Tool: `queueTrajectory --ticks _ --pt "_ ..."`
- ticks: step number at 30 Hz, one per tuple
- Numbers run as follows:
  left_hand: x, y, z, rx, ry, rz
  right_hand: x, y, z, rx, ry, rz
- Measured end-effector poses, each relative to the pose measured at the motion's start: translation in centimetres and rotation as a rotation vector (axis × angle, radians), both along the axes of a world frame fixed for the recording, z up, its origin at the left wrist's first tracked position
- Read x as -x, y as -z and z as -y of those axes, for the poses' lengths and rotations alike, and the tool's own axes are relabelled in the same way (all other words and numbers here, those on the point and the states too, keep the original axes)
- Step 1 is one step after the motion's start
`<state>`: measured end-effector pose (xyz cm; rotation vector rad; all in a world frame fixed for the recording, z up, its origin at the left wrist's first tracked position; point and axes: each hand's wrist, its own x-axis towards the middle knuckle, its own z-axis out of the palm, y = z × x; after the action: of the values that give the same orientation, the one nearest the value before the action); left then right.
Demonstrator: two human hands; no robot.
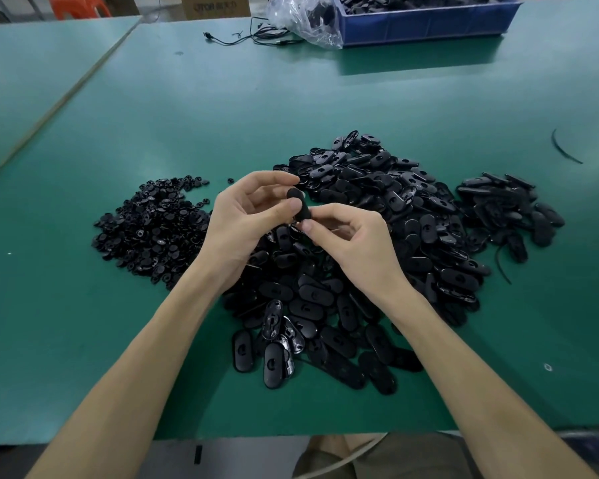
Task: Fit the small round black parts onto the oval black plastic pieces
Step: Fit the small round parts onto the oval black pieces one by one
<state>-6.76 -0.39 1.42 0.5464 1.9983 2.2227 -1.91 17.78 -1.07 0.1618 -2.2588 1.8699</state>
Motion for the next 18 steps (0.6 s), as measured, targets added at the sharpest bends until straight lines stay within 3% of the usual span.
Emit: queueTrajectory --ticks 10,18 --pt "-0.33 -0.27 -0.16 0.058 0.029 -0.076 -0.06 -0.23 0.17 0.063 0.042 -0.030" --pt "-0.56 -0.11 -0.57 0.230 0.037 -0.159 -0.03 -0.11 0.23 0.031 0.043 -0.008"
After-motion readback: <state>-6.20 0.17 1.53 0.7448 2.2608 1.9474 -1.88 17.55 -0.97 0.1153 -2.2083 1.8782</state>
